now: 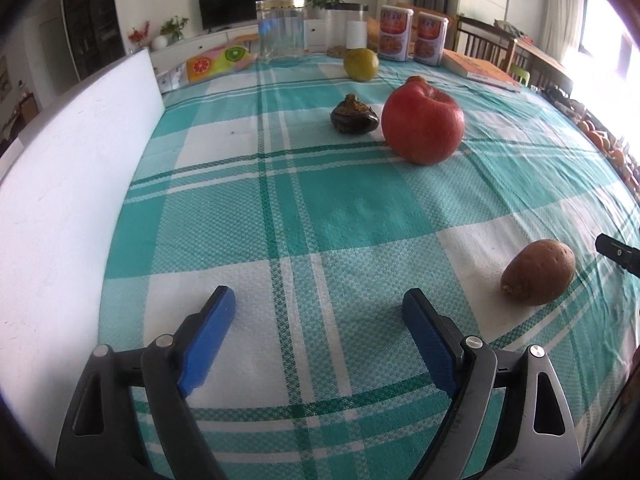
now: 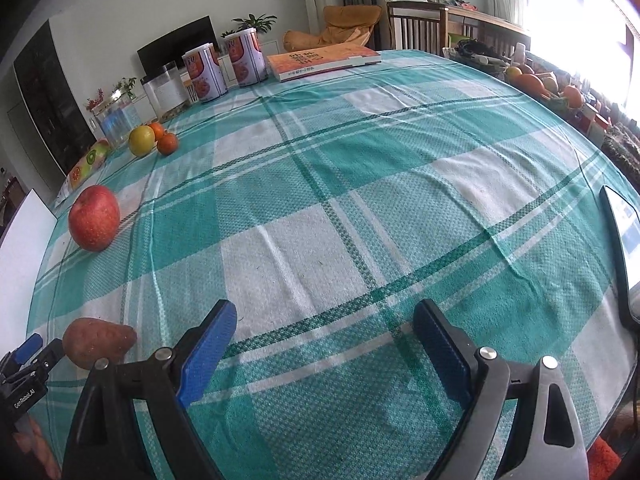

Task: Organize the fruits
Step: 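Return the left tool to the table toward the small brown root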

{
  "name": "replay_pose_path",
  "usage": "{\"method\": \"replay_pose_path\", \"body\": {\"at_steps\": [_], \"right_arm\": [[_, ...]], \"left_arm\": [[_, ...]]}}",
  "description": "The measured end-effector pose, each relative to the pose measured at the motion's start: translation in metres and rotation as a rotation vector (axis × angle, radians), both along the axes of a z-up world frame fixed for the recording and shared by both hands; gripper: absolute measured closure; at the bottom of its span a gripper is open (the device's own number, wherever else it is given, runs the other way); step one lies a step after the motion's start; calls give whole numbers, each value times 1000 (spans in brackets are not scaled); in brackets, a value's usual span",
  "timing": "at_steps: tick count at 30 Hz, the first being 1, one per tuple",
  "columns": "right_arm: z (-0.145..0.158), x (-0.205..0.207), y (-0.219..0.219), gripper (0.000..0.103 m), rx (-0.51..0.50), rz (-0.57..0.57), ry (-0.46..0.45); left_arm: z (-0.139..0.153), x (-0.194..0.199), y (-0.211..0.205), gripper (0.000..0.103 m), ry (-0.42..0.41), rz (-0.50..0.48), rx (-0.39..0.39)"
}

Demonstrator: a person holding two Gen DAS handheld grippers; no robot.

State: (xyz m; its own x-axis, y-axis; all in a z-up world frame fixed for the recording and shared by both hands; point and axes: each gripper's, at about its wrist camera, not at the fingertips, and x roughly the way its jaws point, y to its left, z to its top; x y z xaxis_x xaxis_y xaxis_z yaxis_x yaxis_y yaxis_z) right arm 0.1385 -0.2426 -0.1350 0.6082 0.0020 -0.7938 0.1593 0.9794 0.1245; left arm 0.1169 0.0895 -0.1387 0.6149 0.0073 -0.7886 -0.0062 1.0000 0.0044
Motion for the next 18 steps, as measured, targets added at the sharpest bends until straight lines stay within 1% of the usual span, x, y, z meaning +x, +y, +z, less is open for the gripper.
{"method": "replay_pose_path", "body": {"at_steps": [6, 18], "right_arm": [[-2, 3, 6, 5, -29, 19, 16], [-4, 5, 11, 1, -50, 36, 31]], "left_arm": [[0, 0, -1, 14, 2, -3, 3], [0, 0, -1, 14, 2, -3, 3]]}}
